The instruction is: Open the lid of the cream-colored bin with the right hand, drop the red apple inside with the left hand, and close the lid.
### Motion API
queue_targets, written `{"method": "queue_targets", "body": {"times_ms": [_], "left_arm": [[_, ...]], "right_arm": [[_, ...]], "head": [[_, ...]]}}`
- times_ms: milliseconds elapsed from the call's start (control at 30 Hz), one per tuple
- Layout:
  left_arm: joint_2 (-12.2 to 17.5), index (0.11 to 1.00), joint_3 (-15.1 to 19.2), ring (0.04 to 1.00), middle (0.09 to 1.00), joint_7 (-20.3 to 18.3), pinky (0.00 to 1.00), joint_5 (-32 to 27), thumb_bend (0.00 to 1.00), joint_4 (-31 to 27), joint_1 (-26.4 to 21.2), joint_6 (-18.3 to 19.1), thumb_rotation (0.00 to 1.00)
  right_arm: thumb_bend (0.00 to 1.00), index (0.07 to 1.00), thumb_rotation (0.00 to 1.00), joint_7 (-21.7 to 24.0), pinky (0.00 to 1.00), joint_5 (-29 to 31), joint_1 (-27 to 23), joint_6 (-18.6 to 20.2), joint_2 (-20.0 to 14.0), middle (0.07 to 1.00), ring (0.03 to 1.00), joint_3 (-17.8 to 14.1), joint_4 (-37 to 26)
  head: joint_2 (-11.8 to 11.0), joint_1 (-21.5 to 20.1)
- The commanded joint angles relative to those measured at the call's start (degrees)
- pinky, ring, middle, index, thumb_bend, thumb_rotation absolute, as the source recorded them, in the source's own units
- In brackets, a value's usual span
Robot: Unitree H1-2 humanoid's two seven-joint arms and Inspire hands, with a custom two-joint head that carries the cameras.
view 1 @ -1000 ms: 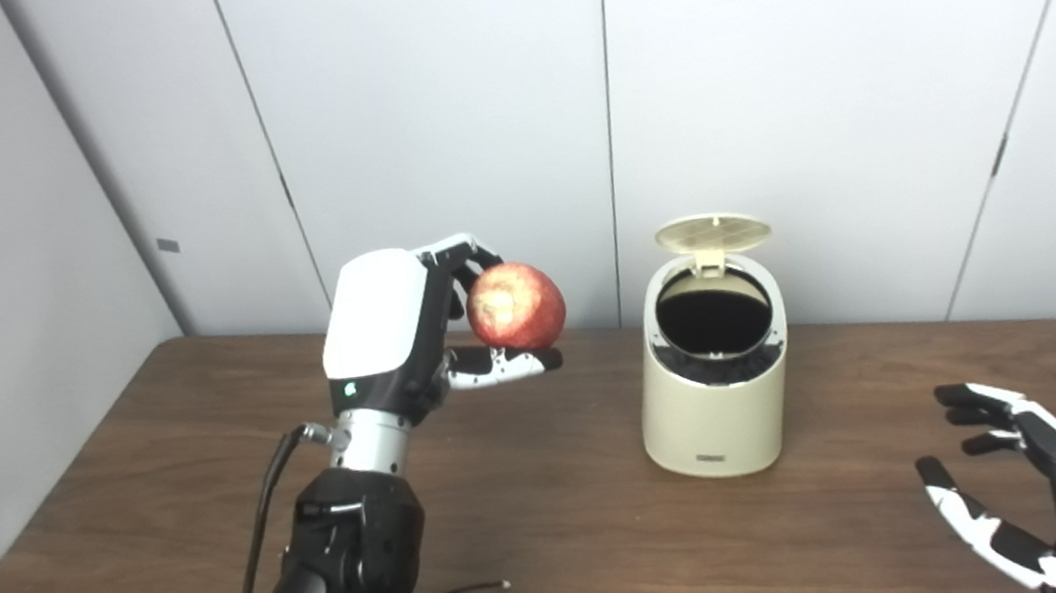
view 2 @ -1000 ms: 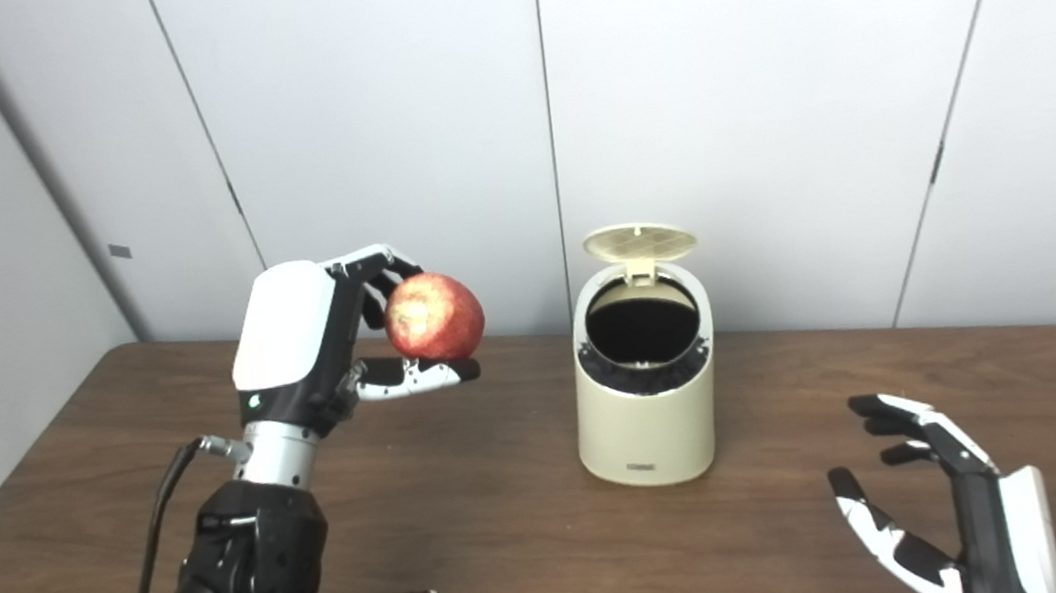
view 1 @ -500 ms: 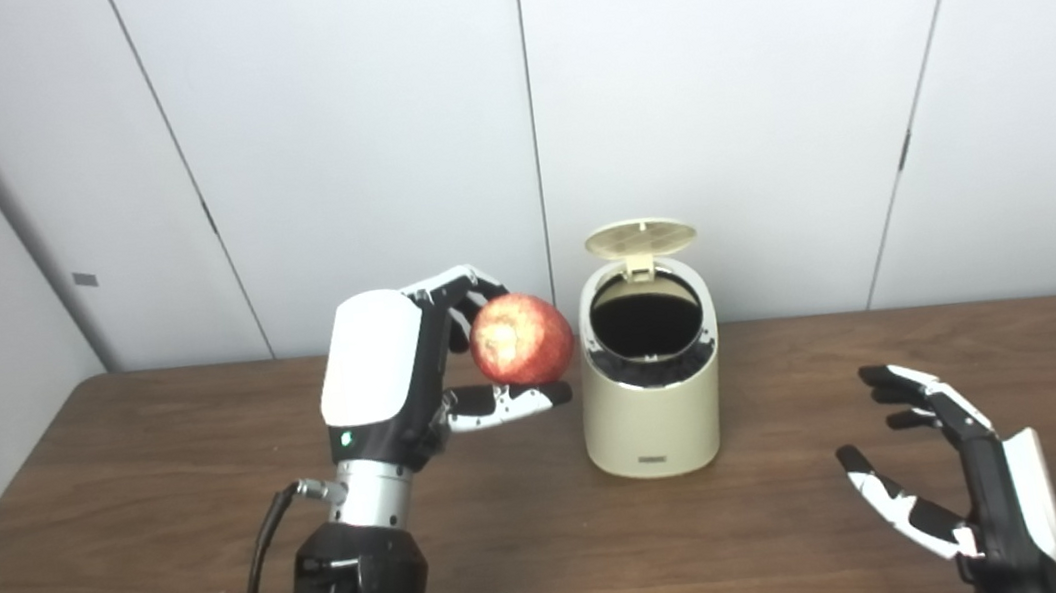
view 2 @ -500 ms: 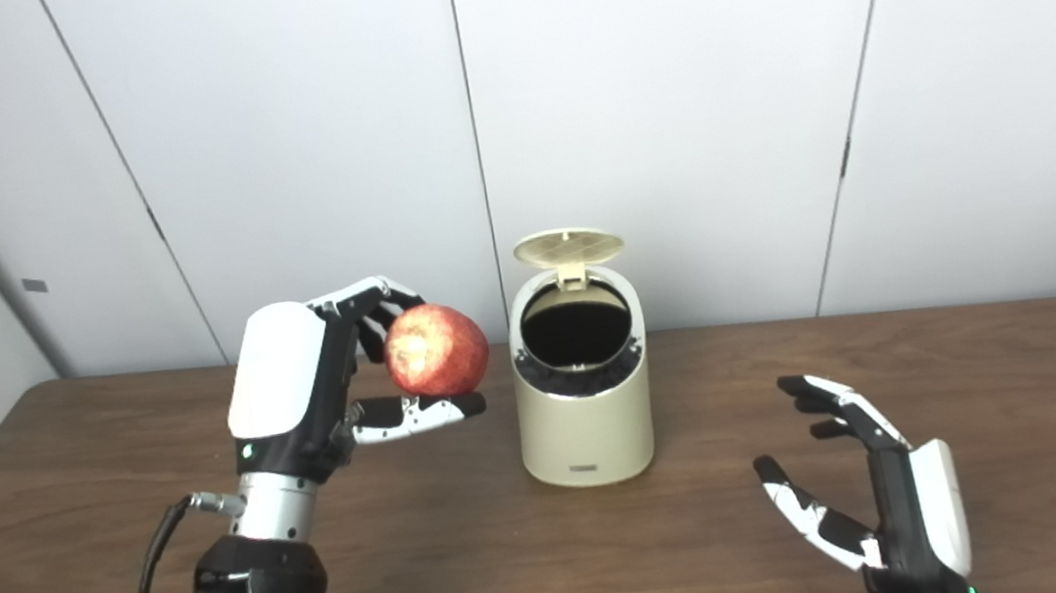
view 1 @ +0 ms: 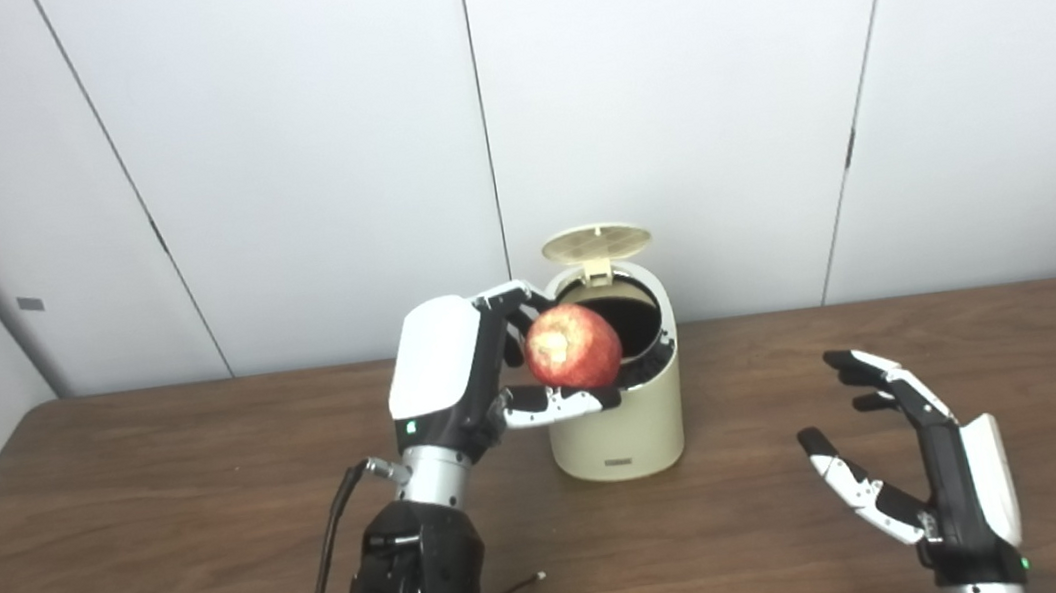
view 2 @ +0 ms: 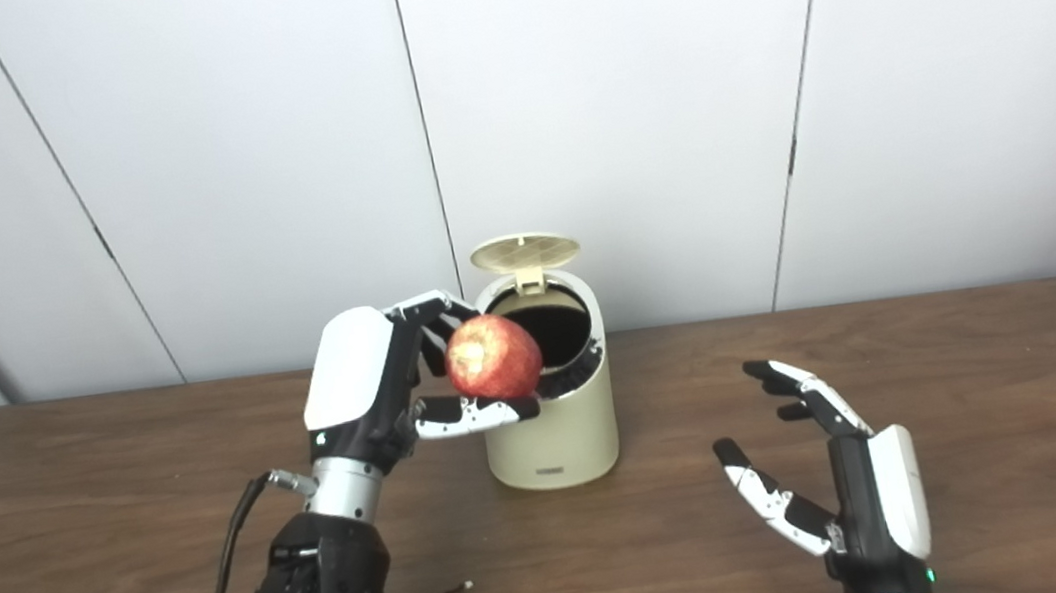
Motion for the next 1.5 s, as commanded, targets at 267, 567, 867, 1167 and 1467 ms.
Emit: {"method": "queue_targets", "body": {"times_ms": [267,567,867,1167,1467], "left_arm": [[-1.3,0.523,-0.3,0.357,0.47,5.8,0.21,-1.6,0.5,10.1,-7.6,-0.3,0.0],[0.2,0.535,-1.5,0.344,0.466,8.3,0.19,-1.4,0.49,14.0,-10.1,-0.3,0.0],[0.9,0.543,-2.5,0.331,0.452,8.9,0.18,-1.5,0.49,16.7,-11.9,0.4,0.0],[1.5,0.533,-3.2,0.428,0.483,4.4,0.33,-3.6,0.8,16.4,-12.0,1.6,0.07],[2.3,0.618,-4.3,0.511,0.573,-0.7,0.41,-5.9,1.0,14.9,-11.9,3.3,0.26]], "right_arm": [[0.23,0.74,0.31,-0.9,0.62,-0.1,0.4,-0.6,1.8,0.754,0.73,1.4,1.7],[0.22,0.745,0.3,-0.6,0.62,-0.7,0.5,0.9,2.0,0.761,0.732,1.7,1.2],[0.23,0.736,0.32,-1.7,0.62,-1.3,0.3,0.0,2.2,0.756,0.73,2.1,2.1],[0.23,0.736,0.37,-1.6,0.62,-1.3,0.3,1.1,2.7,0.757,0.731,2.2,1.6],[0.23,0.73,0.33,-1.8,0.61,-1.7,0.3,1.4,2.8,0.752,0.727,2.4,1.5]], "head": [[-0.1,-0.9],[-0.3,-1.3],[-0.4,-1.7],[-0.1,-2.1],[0.1,-2.4]]}}
